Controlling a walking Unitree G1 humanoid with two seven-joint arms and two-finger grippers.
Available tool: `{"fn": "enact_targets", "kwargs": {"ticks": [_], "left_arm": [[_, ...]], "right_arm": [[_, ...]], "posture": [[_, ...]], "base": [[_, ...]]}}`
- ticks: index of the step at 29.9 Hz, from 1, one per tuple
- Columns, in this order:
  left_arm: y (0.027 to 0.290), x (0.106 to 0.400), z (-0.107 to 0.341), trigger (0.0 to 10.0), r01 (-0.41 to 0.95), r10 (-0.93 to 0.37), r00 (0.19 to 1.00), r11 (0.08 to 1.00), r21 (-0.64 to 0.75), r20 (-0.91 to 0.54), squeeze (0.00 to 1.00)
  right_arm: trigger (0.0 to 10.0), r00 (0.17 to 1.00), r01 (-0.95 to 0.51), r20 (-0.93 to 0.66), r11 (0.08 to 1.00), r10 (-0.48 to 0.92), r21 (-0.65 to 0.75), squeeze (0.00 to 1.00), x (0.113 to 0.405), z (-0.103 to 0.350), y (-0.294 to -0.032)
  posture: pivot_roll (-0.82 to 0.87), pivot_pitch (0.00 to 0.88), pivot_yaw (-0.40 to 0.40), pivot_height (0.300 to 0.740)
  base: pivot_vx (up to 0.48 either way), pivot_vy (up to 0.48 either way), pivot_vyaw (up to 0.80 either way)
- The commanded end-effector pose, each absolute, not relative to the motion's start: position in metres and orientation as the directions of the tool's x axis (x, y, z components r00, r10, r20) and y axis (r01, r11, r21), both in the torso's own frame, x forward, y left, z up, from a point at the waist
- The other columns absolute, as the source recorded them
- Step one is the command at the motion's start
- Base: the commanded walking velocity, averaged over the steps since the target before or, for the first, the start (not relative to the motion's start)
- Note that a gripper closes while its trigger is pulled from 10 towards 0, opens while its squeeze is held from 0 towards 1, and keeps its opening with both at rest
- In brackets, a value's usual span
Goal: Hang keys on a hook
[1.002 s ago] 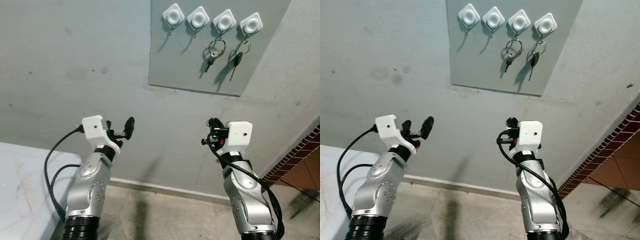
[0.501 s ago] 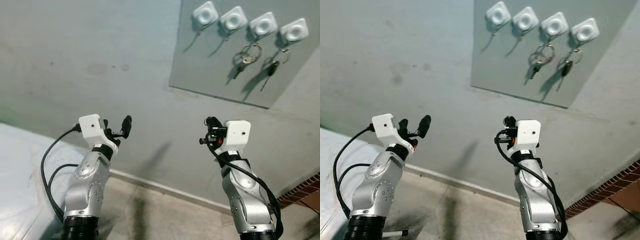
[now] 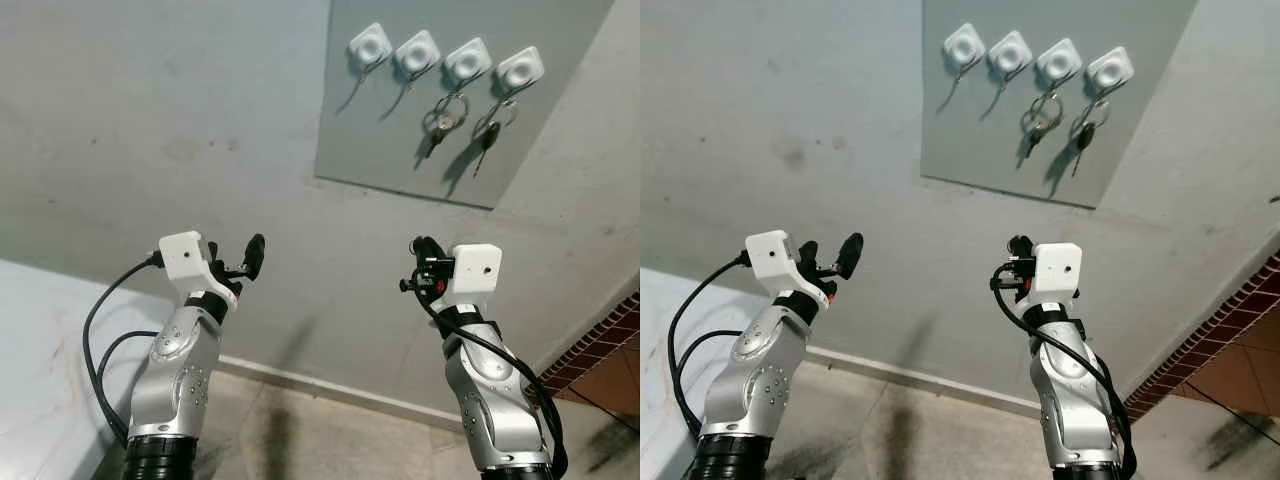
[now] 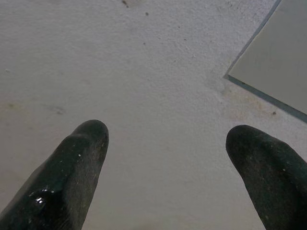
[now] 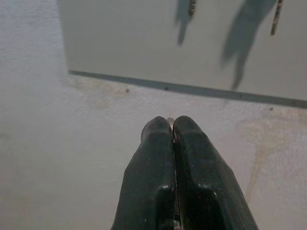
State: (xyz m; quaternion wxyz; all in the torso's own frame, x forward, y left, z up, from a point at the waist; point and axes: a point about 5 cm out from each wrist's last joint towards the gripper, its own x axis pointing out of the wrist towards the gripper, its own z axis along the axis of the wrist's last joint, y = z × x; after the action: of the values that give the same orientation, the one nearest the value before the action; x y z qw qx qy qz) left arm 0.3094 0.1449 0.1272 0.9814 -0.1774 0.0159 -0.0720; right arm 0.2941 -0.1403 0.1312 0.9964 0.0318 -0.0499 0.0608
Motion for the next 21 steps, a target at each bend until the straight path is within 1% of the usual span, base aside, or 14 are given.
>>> {"fn": "enact_targets", "kwargs": {"ticks": [1, 8, 9, 21], "left_arm": [[0.1431, 0.3096, 0.1315, 10.0, 0.153, -0.161, 0.987, 0.927, -0.344, 0.007, 0.00], [0.1427, 0.3096, 0.1319, 10.0, 0.157, -0.164, 0.986, 0.927, -0.342, 0.008, 0.00], [0.1426, 0.3100, 0.1301, 10.0, 0.144, -0.157, 0.988, 0.933, -0.330, -0.012, 0.00], [0.1387, 0.3097, 0.1292, 10.0, 0.147, -0.161, 0.987, 0.935, -0.324, -0.018, 0.00]], "right_arm": [[10.0, 0.986, -0.118, 0.122, 0.991, 0.111, 0.057, 0.00, 0.2944, 0.1365, -0.1427], [10.0, 0.986, -0.120, 0.123, 0.991, 0.112, 0.055, 0.00, 0.2948, 0.1364, -0.1424], [10.0, 0.986, -0.120, 0.123, 0.991, 0.113, 0.054, 0.00, 0.2949, 0.1363, -0.1423], [10.0, 0.987, -0.120, 0.118, 0.991, 0.113, 0.057, 0.00, 0.2944, 0.1350, -0.1420]], "posture": [[0.02, 0.015, -0.036, 0.740], [0.02, 0.014, -0.036, 0.740], [0.02, 0.014, -0.035, 0.740], [0.02, 0.014, -0.036, 0.740]], "base": [[0.281, 0.000, 0.00], [0.293, 0.000, 0.00], [0.000, 0.000, 0.00], [0.000, 0.000, 0.00]]}}
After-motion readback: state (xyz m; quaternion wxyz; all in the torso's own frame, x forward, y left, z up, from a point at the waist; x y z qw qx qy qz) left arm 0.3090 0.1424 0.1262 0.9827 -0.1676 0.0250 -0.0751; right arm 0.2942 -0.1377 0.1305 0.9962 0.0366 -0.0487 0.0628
